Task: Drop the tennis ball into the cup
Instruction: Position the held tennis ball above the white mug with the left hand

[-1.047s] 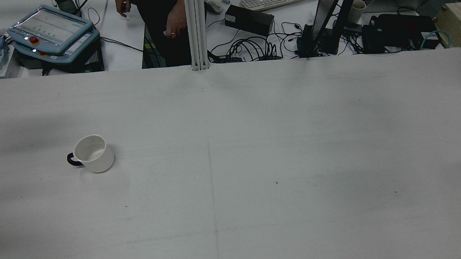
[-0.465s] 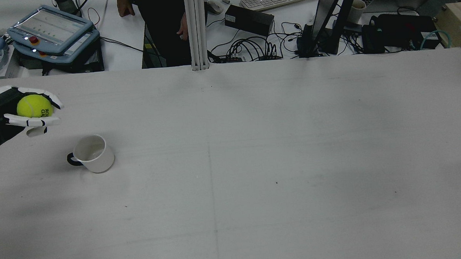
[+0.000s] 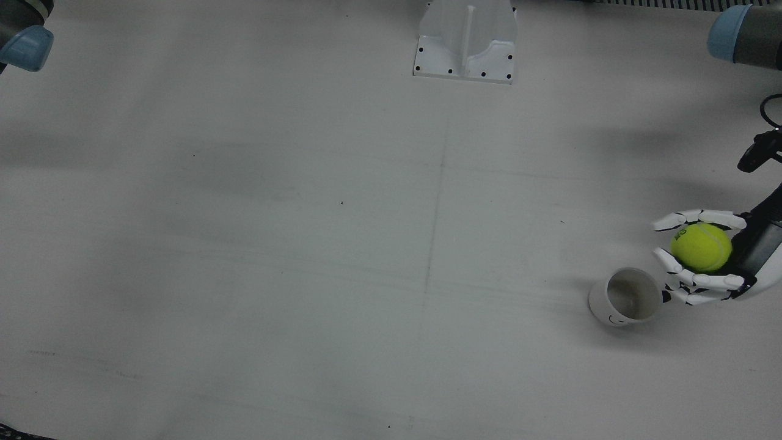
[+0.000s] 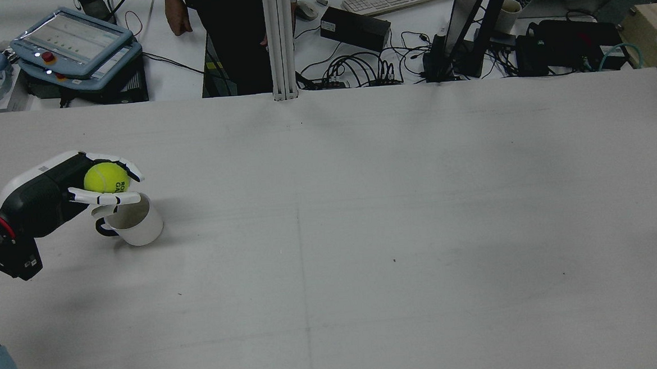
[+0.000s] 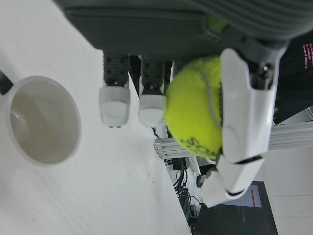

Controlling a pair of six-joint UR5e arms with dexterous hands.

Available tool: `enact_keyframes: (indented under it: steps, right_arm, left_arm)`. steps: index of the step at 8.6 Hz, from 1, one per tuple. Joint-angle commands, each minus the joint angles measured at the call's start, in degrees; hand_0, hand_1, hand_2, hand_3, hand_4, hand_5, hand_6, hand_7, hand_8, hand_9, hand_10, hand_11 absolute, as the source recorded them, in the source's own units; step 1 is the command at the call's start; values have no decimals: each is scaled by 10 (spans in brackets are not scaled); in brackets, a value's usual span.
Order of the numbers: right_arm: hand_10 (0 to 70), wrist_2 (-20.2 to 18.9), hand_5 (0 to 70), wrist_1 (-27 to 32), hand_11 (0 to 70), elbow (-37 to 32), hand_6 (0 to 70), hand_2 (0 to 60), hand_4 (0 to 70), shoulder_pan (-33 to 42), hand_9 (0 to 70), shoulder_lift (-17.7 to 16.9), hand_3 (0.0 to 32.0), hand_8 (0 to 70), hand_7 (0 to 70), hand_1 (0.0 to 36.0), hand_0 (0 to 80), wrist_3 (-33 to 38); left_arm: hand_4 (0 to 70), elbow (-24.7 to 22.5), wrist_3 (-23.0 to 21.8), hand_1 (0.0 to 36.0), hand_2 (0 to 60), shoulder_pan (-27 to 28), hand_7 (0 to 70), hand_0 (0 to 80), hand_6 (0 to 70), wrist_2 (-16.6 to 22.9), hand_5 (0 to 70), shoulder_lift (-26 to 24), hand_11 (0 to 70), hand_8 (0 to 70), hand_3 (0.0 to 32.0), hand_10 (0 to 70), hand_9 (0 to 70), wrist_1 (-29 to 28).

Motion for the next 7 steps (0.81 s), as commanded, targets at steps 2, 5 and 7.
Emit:
enact_keyframes:
  steps: [2,5,7]
  right_arm:
    - [0,0,0,0,0,1,0,0,0,0,0,0,0,0,0,0,0,0]
    - [0,0,0,0,0,1,0,0,0,0,0,0,0,0,0,0,0,0]
    - [0,0,0,0,0,1,0,0,0,0,0,0,0,0,0,0,0,0]
  left_arm:
    - [622,21,-1,360,600,0,700,558,389,-1,264,-18,700,700,0,700,700,5]
    - [623,29,-1,360,600,-62,700,558,385,8,263,-14,700,700,0,700,700,-4]
    - [622,10,-2,360,600,-88,700,559,383,31,261,-16,700,700,0,700,700,2]
